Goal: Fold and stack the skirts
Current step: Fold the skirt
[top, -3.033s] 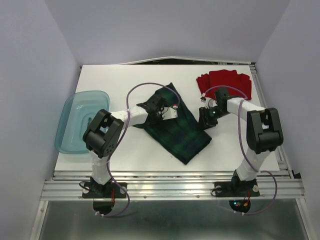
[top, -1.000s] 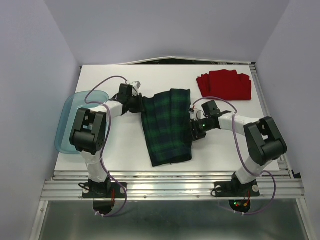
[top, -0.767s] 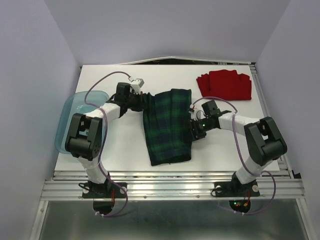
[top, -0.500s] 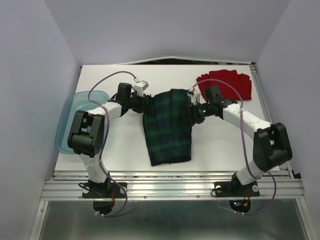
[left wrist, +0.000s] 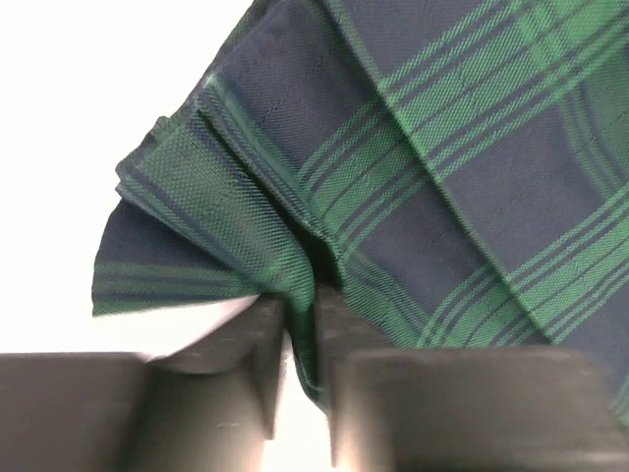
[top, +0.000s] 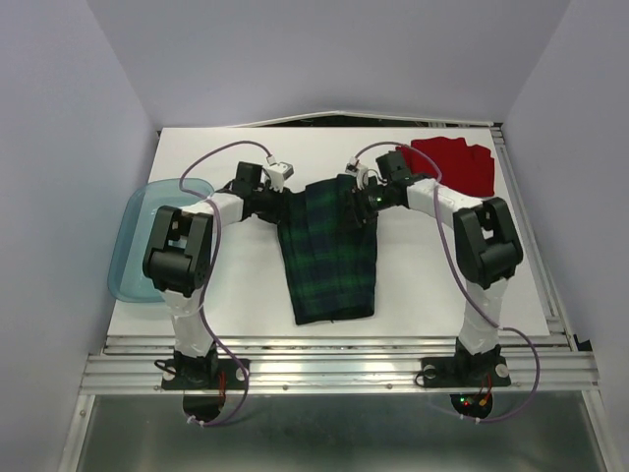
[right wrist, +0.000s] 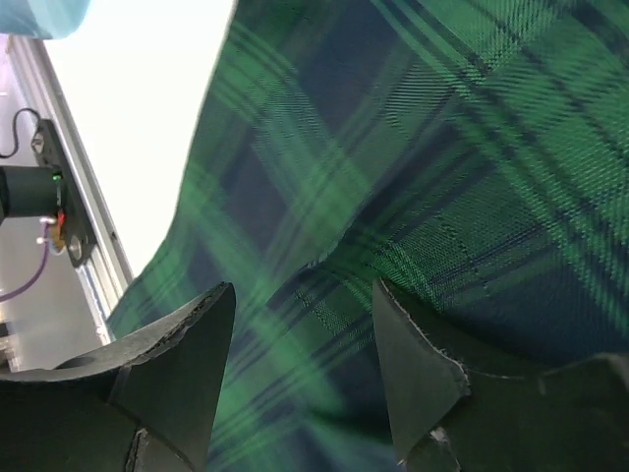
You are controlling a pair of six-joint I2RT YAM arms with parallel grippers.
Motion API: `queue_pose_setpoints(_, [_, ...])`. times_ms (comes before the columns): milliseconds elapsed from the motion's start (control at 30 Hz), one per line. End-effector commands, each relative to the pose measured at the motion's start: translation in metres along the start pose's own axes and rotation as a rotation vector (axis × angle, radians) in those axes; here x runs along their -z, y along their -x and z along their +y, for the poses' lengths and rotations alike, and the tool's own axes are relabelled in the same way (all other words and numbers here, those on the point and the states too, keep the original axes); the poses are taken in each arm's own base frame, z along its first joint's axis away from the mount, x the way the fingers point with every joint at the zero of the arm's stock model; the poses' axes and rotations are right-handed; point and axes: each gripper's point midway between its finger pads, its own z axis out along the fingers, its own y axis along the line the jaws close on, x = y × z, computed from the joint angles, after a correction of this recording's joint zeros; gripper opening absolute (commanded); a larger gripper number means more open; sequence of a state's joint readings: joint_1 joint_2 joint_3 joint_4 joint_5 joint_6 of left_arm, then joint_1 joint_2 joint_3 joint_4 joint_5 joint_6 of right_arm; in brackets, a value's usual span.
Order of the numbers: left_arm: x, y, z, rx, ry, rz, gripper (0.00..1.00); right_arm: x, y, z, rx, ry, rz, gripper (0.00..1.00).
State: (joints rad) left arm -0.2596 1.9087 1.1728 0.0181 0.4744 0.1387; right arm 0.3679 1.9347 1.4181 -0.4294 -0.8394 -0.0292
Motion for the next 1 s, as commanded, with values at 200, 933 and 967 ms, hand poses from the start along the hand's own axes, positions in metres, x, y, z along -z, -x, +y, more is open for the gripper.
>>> queue_pose_setpoints(200, [0.058,0.044,-0.011,-0.098,0.041,-0.127,0.66,-0.063,-0.007,-0.032,-0.109,0.182,-0.043,0.62])
queue_pose_setpoints(933, [0.193,0.074,-0.104,-0.272,-0.087,-0.465,0.99,-0.012,0.031,0.024,-0.181,0.110,-0.142,0.66])
queue_pose_setpoints(967, [0.195,0.074,-0.103,-0.295,-0.077,-0.448,0.99,-0.007,0.030,0.030,-0.185,0.118,-0.141,0.66])
